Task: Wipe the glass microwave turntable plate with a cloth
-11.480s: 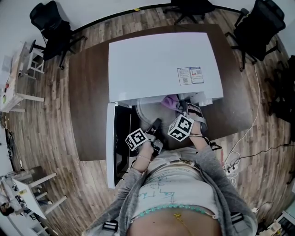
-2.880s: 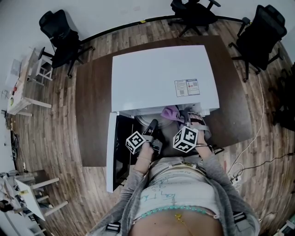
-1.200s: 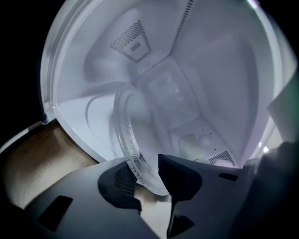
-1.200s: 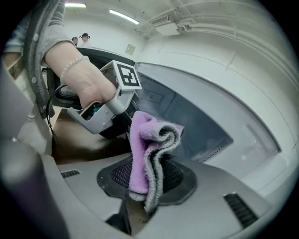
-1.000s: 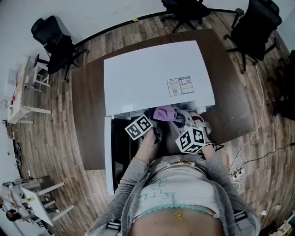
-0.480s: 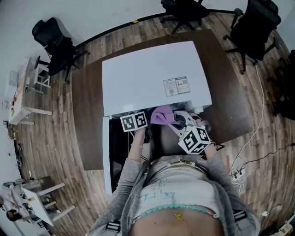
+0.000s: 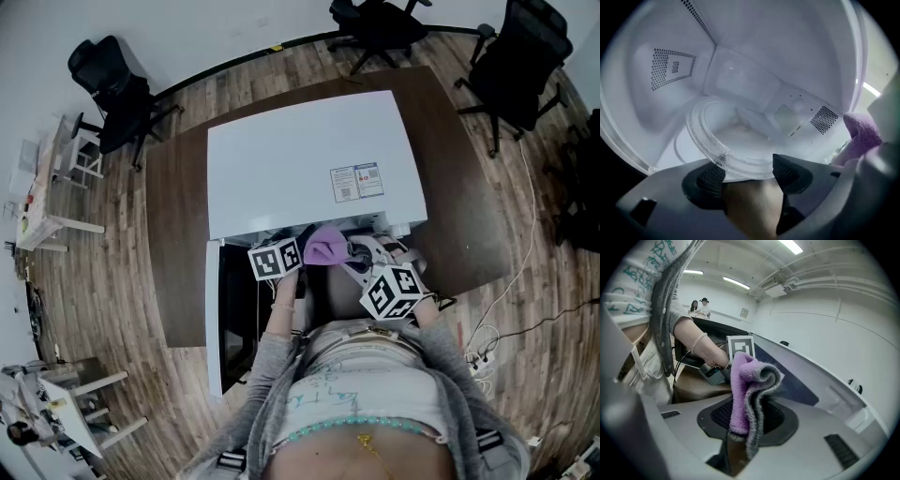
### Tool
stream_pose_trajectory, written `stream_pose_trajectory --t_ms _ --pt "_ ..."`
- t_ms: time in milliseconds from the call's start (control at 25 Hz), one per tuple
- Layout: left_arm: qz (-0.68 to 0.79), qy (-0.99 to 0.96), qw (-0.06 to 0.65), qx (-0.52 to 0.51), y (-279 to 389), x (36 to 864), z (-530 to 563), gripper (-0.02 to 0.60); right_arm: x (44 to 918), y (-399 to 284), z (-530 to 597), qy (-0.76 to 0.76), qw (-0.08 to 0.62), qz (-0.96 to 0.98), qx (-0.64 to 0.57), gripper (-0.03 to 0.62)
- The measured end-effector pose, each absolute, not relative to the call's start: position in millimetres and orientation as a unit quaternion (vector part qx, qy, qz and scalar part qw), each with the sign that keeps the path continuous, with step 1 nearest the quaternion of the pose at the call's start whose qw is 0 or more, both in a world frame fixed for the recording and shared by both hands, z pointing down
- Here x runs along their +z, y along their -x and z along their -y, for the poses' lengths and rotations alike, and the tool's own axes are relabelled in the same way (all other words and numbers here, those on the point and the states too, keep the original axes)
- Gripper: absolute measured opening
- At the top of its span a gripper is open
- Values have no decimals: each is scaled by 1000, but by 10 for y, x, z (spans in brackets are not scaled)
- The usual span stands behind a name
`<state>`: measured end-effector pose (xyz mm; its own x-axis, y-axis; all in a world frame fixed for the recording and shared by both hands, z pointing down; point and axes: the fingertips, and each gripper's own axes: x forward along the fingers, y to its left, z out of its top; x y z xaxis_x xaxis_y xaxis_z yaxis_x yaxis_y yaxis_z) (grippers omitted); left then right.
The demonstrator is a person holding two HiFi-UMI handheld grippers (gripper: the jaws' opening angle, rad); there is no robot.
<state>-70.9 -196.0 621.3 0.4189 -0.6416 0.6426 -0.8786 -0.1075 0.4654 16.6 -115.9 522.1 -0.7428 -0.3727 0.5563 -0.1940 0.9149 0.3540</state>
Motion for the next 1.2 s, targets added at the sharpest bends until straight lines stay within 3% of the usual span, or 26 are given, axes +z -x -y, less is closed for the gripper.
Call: stream_pose_trajectory --t_ms 400,800,920,1120,1200 --pt "603 -665 432 81 960 6185 1795 311 5182 -212 1128 -129 293 942 -101 121" --pt "609 -685 393 71 869 6025 1663 299 5146 -215 1144 -121 279 948 -90 120" --pt "604 -693 386 78 808 6021 1561 262 5155 -219 1165 -128 280 947 -87 120" --pt "595 -713 358 100 743 5971 1405 91 5198 -226 1219 -151 287 942 -83 120" --pt "585 -721 358 98 703 5928 1355 59 5184 -224 1239 -161 286 941 -79 120"
